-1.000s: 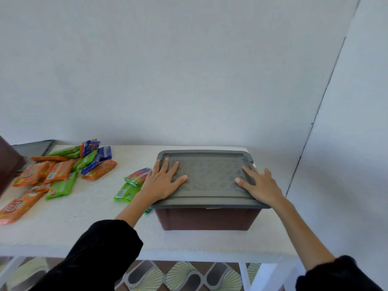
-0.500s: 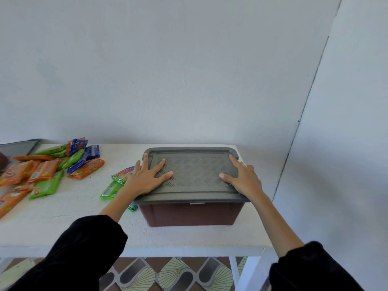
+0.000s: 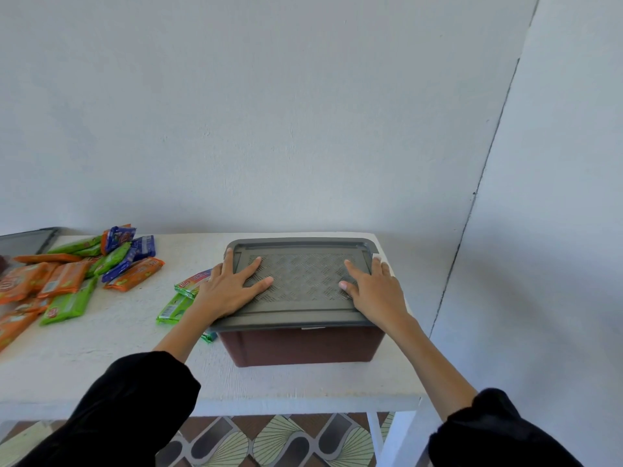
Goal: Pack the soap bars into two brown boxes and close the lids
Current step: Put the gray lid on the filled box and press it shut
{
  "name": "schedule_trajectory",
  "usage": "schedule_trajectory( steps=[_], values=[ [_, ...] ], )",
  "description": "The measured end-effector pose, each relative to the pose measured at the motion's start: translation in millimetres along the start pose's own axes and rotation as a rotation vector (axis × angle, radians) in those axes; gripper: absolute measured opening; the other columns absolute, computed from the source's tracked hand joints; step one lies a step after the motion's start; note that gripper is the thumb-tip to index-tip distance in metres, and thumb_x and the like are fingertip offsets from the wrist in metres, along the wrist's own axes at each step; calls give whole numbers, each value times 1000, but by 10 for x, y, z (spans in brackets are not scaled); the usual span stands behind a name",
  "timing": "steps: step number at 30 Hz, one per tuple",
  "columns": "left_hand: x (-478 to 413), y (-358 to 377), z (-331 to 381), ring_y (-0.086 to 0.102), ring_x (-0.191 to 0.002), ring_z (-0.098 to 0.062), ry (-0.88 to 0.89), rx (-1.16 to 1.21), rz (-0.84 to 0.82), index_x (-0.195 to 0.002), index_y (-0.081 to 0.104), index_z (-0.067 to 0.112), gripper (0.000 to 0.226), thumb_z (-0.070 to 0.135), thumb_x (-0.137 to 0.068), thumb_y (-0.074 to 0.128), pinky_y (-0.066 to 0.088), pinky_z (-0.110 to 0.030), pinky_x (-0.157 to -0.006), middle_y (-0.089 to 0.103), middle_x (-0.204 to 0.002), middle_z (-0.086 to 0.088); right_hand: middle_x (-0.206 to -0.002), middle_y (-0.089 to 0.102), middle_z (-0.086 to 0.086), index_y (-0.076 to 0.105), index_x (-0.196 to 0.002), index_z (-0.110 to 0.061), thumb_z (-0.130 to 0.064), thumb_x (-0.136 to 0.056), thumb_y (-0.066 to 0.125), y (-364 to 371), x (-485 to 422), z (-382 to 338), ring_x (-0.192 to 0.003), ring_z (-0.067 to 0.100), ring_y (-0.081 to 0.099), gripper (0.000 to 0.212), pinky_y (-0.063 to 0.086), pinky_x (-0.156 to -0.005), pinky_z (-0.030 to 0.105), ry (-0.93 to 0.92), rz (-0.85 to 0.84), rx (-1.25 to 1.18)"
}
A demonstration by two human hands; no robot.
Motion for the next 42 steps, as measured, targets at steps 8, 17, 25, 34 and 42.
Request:
schedule_trajectory(
  steps=[8,17,25,34,42],
  values=[
    [43,-48,-18,1,-143,-36,-52,72,32,-144,14,46,83,83,-71,27,17,-54,-113,-16,-156,-5,-155,0,21,24,-145,-32,-43,-99,22,12,30,-21,-144,35,2,47,20,-113,50,14,-31,44],
    [137,-191,-152,45,-123,-37,-192,349,129,-144,26,36,102,92,-61,11,37,-46,-103,44,-137,-22,-155,-1,21,25,-145,-32,-46,-98,21,14,43,-18,-144,35,4,49,24,-111,48,11,-6,48],
    [331,-296,156,33,-135,-37,-1,293,328,-149,9,25,96,82,-74,24,32,-47,-107,20,-153,-17,-155,2,21,25,-144,-32,-45,-99,21,4,49,-23,-144,35,5,48,25,-110,49,14,1,62],
    [251,-97,273,17,-138,-47,172,-116,140,-140,-20,42,113,95,-40,-17,20,-52,-113,2,-156,-16,-155,-1,20,25,-144,-33,-44,-99,21,14,59,-22,-144,34,3,47,24,-111,48,16,-9,59],
    [327,-48,253,14,-140,-41,258,-197,113,-134,-28,42,102,92,-45,-20,20,-50,-114,4,-157,-14,-156,1,17,29,-143,-33,-45,-98,25,1,67,-5,-145,32,4,47,23,-111,48,24,10,10]
  ],
)
Point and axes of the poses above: each hand's wrist, its own x-axis away from the middle knuckle, its own y-axis out of the palm, z = x × y, the point moved 8 cm from there along -x, towards the middle knuckle
